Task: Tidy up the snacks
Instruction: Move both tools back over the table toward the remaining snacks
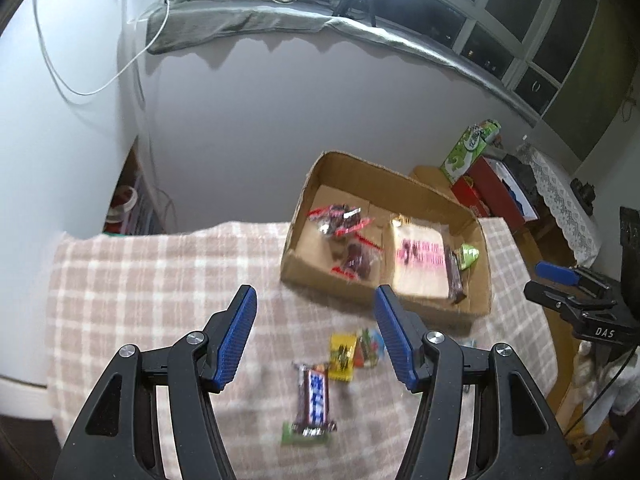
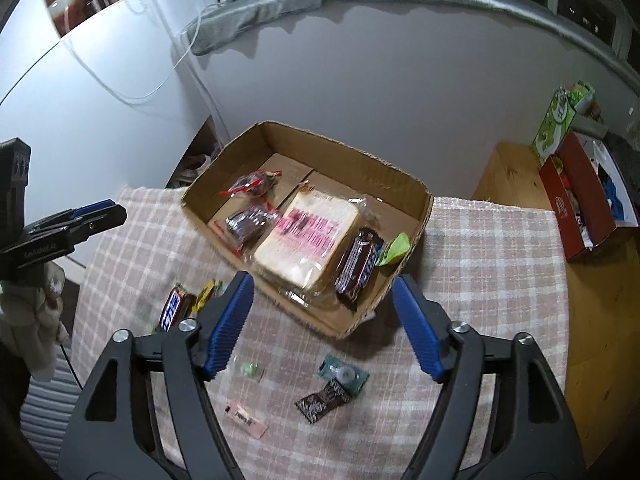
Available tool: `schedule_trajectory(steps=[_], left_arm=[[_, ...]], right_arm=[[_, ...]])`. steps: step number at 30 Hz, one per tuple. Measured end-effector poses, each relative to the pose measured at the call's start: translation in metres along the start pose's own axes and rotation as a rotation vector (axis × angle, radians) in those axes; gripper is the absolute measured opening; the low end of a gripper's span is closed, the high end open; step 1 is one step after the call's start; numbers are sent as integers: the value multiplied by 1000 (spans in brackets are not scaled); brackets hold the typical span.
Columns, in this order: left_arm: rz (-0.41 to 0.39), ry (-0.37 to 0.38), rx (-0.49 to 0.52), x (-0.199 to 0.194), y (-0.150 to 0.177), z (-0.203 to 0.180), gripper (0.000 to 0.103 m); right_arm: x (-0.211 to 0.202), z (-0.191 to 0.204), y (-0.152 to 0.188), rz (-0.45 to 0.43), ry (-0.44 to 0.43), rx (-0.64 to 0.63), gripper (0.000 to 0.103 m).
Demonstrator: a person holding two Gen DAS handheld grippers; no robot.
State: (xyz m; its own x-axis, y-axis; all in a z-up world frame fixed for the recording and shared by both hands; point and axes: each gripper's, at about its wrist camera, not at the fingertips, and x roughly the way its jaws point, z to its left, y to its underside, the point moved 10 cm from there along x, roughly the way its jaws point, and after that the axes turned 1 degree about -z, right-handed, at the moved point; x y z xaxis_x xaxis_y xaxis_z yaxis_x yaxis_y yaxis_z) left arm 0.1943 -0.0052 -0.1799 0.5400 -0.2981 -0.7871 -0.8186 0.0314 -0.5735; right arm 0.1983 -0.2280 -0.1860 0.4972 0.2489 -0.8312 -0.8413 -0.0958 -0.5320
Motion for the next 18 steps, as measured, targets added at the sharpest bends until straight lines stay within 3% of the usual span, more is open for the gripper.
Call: schedule_trajectory(steps=[8, 18], left_arm=[[16, -1, -45, -16, 52, 4, 60], [78, -2, -65, -11, 99, 13, 60]], right_arm=[[-7, 18, 35, 34, 51, -74, 76], [6, 48, 103, 138, -64, -113, 76]])
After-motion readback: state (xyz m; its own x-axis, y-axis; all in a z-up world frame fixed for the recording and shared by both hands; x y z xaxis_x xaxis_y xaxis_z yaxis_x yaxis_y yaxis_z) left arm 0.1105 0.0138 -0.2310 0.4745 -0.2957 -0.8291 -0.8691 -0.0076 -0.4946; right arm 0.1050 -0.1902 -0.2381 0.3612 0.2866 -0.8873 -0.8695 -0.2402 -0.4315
